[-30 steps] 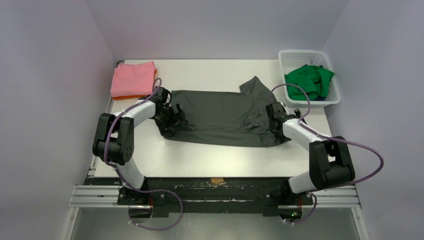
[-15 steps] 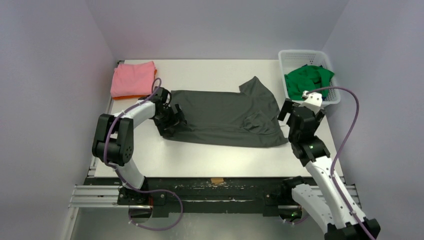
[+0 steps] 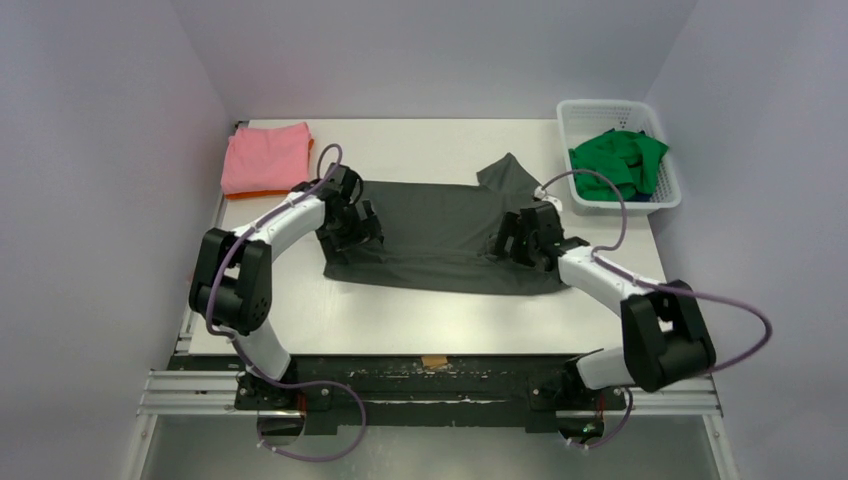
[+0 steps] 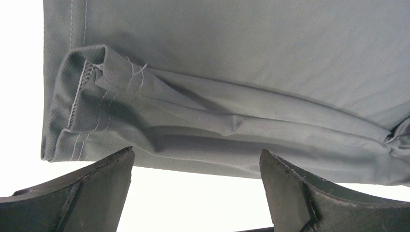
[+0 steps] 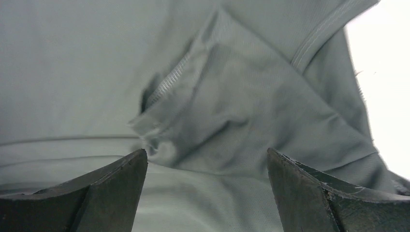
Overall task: Fold and stack the t-shirts
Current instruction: Fold the flattened tshirt in 1/3 of the way
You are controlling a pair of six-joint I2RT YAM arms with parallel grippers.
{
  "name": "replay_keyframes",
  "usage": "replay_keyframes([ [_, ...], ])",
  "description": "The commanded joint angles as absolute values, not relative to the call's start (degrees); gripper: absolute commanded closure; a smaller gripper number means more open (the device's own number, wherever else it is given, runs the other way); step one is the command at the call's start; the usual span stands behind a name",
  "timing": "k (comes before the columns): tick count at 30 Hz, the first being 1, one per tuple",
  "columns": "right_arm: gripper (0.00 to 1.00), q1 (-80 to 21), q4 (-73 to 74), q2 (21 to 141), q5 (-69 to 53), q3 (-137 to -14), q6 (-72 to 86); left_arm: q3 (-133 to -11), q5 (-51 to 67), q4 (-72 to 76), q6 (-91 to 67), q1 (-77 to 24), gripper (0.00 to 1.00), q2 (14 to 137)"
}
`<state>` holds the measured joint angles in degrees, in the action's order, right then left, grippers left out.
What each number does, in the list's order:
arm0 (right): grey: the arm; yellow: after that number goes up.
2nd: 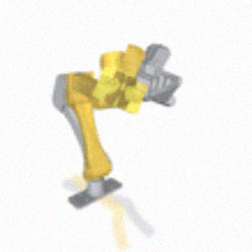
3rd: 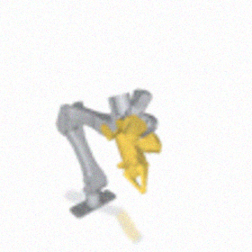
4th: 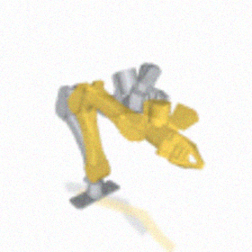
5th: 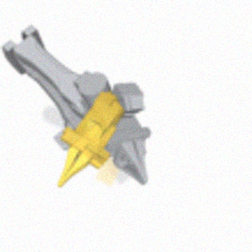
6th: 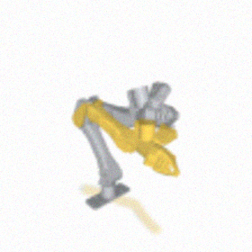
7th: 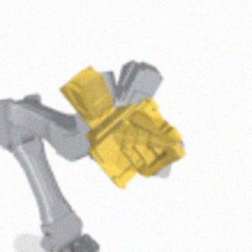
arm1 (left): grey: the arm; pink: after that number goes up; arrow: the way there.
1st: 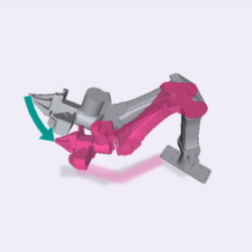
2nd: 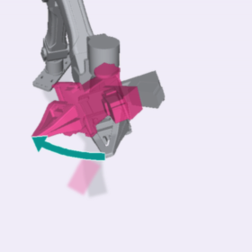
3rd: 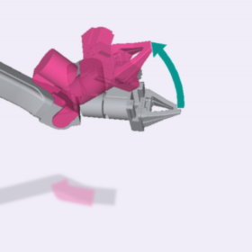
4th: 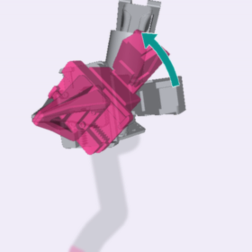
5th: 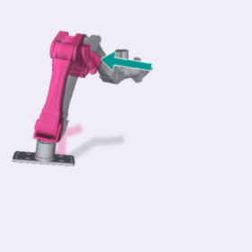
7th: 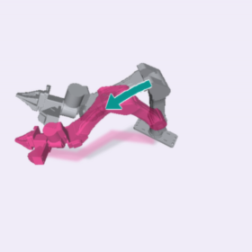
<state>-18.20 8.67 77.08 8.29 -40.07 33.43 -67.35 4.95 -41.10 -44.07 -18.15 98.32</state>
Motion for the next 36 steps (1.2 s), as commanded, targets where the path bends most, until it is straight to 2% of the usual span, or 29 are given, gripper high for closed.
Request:
replay_keyframes([
  [1,0.08,-24.4,11.5,85.5,20.3,-47.3,34.7,-69.7,2.6,-41.0,-45.8,-17.9,0.02,101.0],
  [5,0.08,-26.7,17.5,91.5,24.7,-47.9,38.4,-68.0,3.0,-41.6,-45.7,-18.0,0.02,103.4],
  [10,0.08,-28.4,20.3,90.7,20.7,-43.5,40.6,-63.1,-3.2,-45.9,-45.8,-21.2,0.01,101.1],
  [17,0.08,-31.6,23.3,80.5,17.6,-36.2,39.9,-49.6,-0.6,-43.2,-48.6,-22.9,0.01,93.4],
  [22,0.08,-32.8,25.3,72.8,15.5,-31.7,38.8,-42.0,-0.3,-44.0,-53.0,-28.2,0.01,87.6],
  [29,0.07,-33.4,23.2,61.8,11.5,-27.2,37.9,-36.7,-0.6,-46.8,-59.5,-35.1,0.01,80.7],
  [36,0.04,-33.4,27.3,59.8,17.3,-31.8,35.7,-36.6,-1.8,-50.6,-63.3,-38.7,0.01,73.5],
])
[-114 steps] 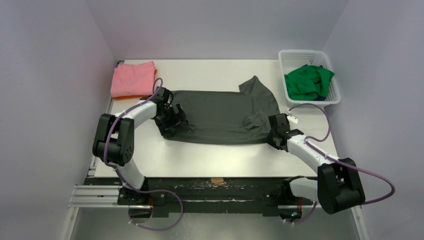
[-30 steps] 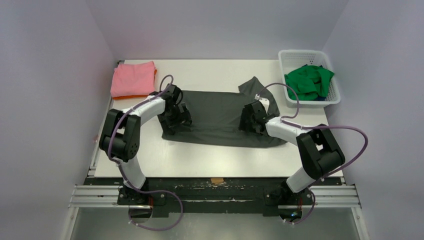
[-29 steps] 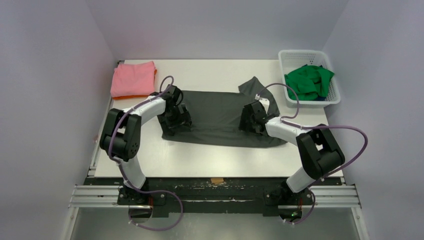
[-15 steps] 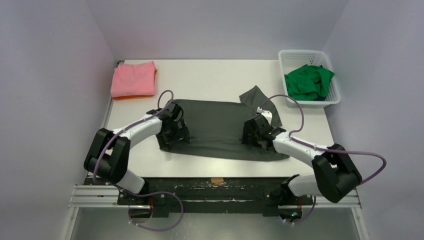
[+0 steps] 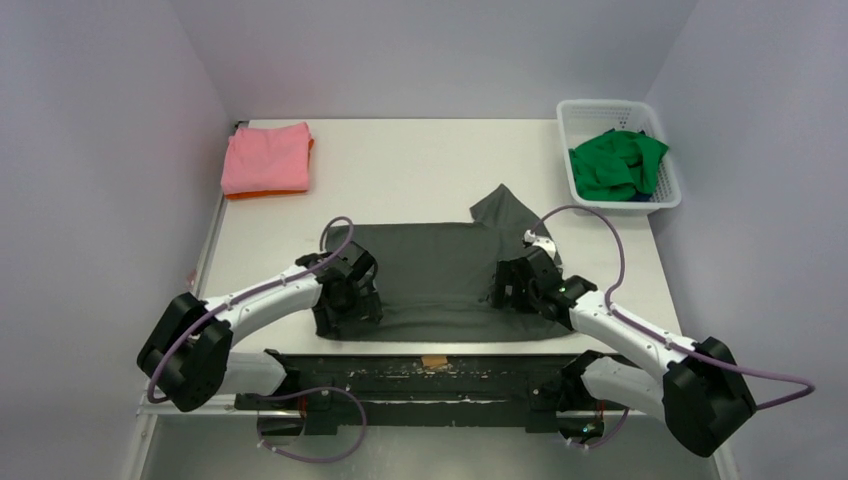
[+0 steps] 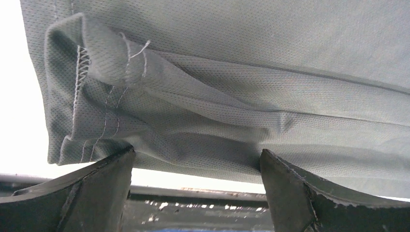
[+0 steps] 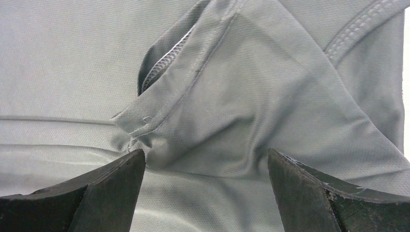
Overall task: Fold and stack the t-shirts
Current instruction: Fold the flattened tshirt in 1/3 of the way, then grab the side of the flattened tshirt furthest away from the robot with both arms
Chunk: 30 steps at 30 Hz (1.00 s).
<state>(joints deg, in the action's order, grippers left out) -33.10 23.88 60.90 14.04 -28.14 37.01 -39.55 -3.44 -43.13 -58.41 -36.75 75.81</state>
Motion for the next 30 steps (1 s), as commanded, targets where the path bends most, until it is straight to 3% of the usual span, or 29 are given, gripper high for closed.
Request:
replay_keyframes([
  [1,0.04,-33.4,27.3,59.4,18.2,-32.5,35.9,-37.0,-1.9,-50.3,-63.1,-38.7,0.01,72.0],
  [7,0.01,-33.4,23.5,59.5,18.5,-38.5,35.9,-49.7,-10.1,-55.0,-57.5,-37.9,0.00,70.5],
  [10,0.01,-33.1,21.8,62.7,22.7,-43.6,35.8,-54.5,-10.6,-53.6,-53.0,-32.5,0.00,72.0],
  [20,0.06,-19.8,16.8,90.9,12.8,-66.0,30.8,-75.0,-8.3,-50.0,-43.6,-13.0,0.00,95.3],
  [30,0.13,-19.3,21.2,115.8,16.9,-90.1,26.6,-88.8,-7.6,-53.4,-44.0,-8.2,0.25,114.8],
])
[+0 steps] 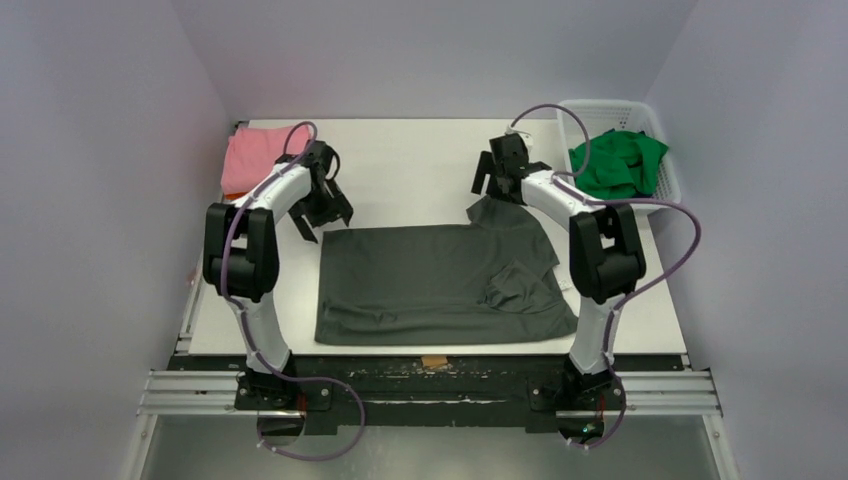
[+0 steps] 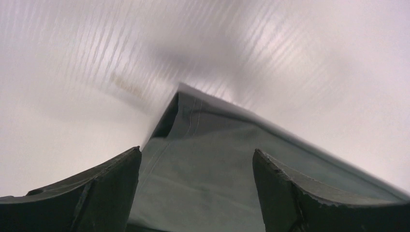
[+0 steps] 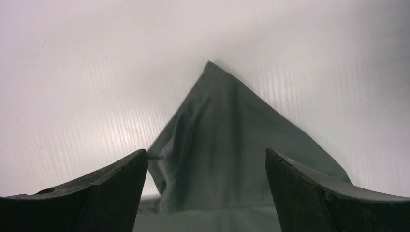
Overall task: Fold and stack the t-shirts
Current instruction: Grab the side of the flattened tshirt furthest away from the robot with both arms
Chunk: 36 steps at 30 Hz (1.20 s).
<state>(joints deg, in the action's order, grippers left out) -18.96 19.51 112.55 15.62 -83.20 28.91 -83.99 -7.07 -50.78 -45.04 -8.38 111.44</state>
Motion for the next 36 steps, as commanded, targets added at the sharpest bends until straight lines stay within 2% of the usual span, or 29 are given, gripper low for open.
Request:
replay_keyframes([
  [1,0.13,-19.2,21.1,116.9,16.7,-91.2,26.3,-89.9,-8.5,-54.6,-44.3,-8.1,0.28,115.5],
  [11,0.14,-19.2,19.3,120.2,16.6,-94.2,25.5,-87.9,-6.5,-54.5,-44.6,-7.8,0.58,114.4],
  [14,0.15,-19.1,19.4,119.9,16.7,-94.0,25.3,-87.1,-6.5,-54.4,-44.3,-7.8,0.61,114.0],
  [17,0.15,-18.9,19.4,119.5,16.0,-93.4,25.4,-87.7,-6.5,-55.3,-43.7,-7.8,0.68,114.4],
  [19,0.15,-18.9,19.3,119.3,15.9,-93.1,25.3,-87.6,-6.6,-55.3,-43.9,-7.8,0.78,114.4],
  [21,0.15,-18.8,19.1,119.3,16.0,-93.0,25.0,-87.6,-6.8,-55.3,-44.0,-7.8,0.97,114.4],
  [22,0.15,-18.8,19.1,119.4,16.0,-93.0,24.7,-87.6,-6.7,-55.3,-44.0,-7.8,1.00,114.4],
  [30,0.25,-18.8,21.1,123.6,14.9,-97.1,23.5,-86.4,-7.1,-53.9,-43.0,-7.8,1.00,113.2],
  [36,0.31,-18.8,25.8,129.5,19.1,-103.0,23.7,-85.1,-7.3,-52.5,-42.4,-7.8,1.00,110.7],
])
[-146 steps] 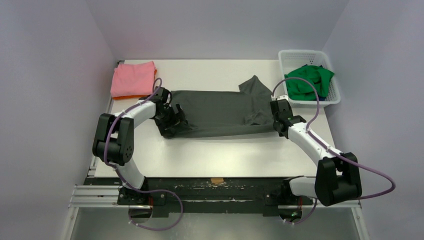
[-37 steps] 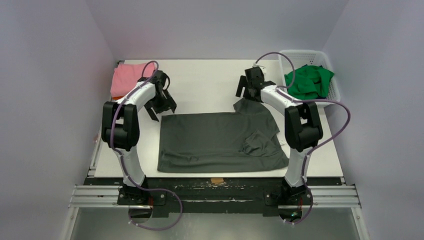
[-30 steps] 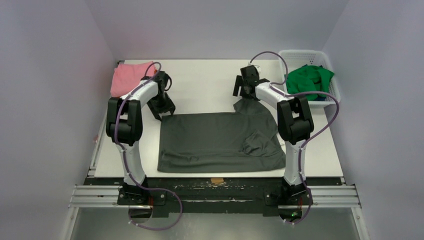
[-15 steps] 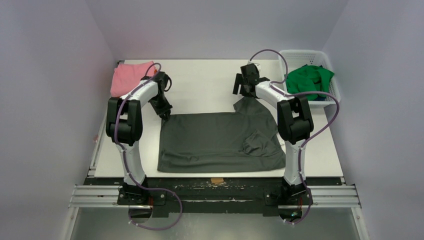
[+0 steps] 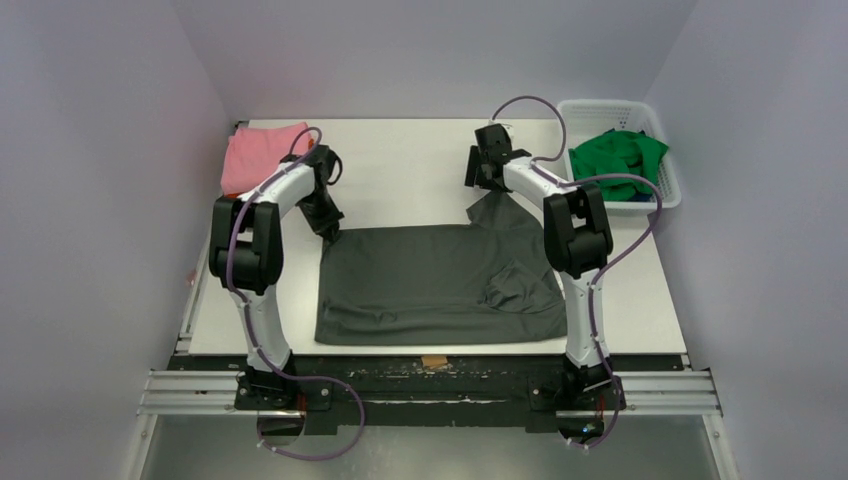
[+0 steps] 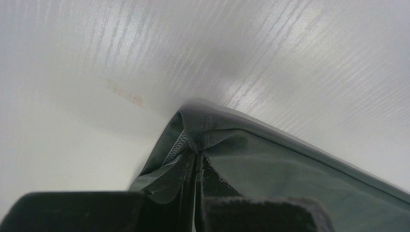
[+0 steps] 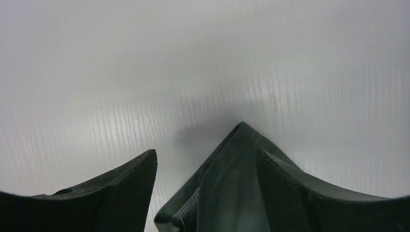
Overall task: Fold and stack the t-shirts
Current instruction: Grab the side of the flattened tshirt furthest away from the robot with both arms
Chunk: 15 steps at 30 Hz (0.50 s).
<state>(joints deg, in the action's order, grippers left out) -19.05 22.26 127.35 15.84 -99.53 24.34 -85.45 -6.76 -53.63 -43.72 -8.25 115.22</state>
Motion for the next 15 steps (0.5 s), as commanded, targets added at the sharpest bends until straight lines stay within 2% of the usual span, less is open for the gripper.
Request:
replay_keyframes([
  [1,0.31,-18.8,25.9,129.8,19.4,-102.8,23.9,-85.0,-7.4,-52.4,-42.3,-7.8,1.00,110.3],
  [4,0.34,-18.8,26.6,130.1,19.6,-101.7,24.4,-84.6,-7.3,-52.1,-42.2,-7.8,1.00,109.7],
  [7,0.43,-18.9,27.6,129.1,20.2,-99.6,25.5,-83.8,-7.2,-51.8,-42.4,-7.8,1.00,109.1],
  [10,0.65,-18.9,28.6,126.9,21.8,-96.9,26.4,-83.1,-7.2,-51.7,-42.5,-7.8,1.00,108.5],
  [15,0.94,-18.8,23.8,121.8,22.6,-91.8,25.8,-82.2,-7.6,-51.4,-42.9,-7.8,1.00,107.7],
])
